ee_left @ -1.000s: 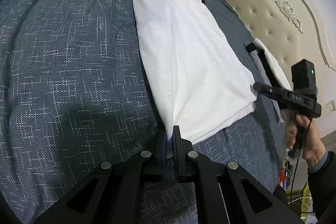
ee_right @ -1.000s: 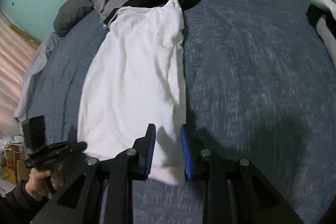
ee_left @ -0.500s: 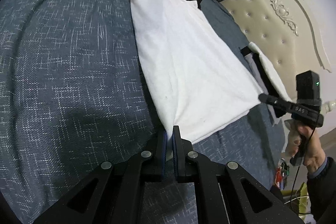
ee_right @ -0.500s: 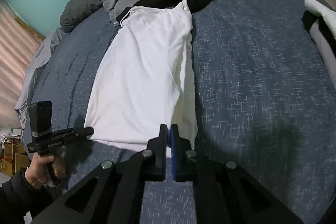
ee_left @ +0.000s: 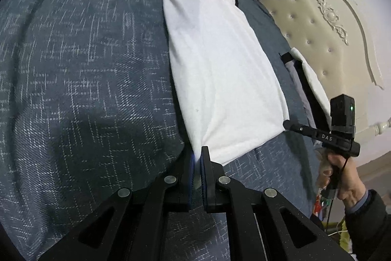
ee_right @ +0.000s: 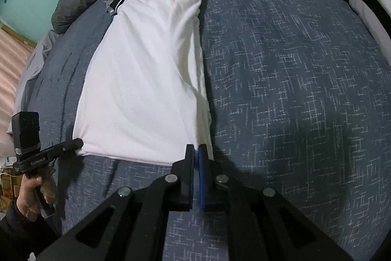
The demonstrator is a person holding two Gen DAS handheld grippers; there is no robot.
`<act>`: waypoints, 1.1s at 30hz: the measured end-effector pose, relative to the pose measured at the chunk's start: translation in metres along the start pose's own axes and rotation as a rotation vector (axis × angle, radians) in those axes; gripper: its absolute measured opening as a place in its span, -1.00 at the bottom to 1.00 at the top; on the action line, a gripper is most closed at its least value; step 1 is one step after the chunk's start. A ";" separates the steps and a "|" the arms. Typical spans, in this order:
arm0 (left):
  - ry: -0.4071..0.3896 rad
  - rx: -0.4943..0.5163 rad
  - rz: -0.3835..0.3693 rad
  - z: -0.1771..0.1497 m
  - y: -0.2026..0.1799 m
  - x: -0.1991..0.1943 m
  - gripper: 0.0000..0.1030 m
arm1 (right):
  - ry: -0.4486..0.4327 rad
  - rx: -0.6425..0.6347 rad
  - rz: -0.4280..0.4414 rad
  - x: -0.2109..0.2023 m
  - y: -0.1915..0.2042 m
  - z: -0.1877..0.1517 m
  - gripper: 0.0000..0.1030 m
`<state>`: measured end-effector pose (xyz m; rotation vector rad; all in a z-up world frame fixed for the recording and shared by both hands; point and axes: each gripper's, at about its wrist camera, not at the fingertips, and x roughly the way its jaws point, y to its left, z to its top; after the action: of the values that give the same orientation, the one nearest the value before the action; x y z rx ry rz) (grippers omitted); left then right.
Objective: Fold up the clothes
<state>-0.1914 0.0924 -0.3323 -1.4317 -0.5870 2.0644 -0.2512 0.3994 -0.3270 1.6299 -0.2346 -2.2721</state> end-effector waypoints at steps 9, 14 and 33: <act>0.009 -0.027 -0.002 -0.003 0.004 -0.004 -0.90 | -0.038 0.043 0.033 -0.002 -0.006 0.000 -0.92; 0.013 -0.041 -0.004 -0.003 0.003 -0.004 -0.73 | -0.048 0.047 -0.010 -0.009 -0.001 0.004 -0.82; -0.010 -0.119 -0.027 0.001 0.007 0.007 -0.55 | -0.013 0.085 0.126 0.015 -0.001 0.014 -0.11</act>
<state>-0.1952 0.0922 -0.3414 -1.4717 -0.7408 2.0465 -0.2687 0.3938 -0.3358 1.5937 -0.4295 -2.2062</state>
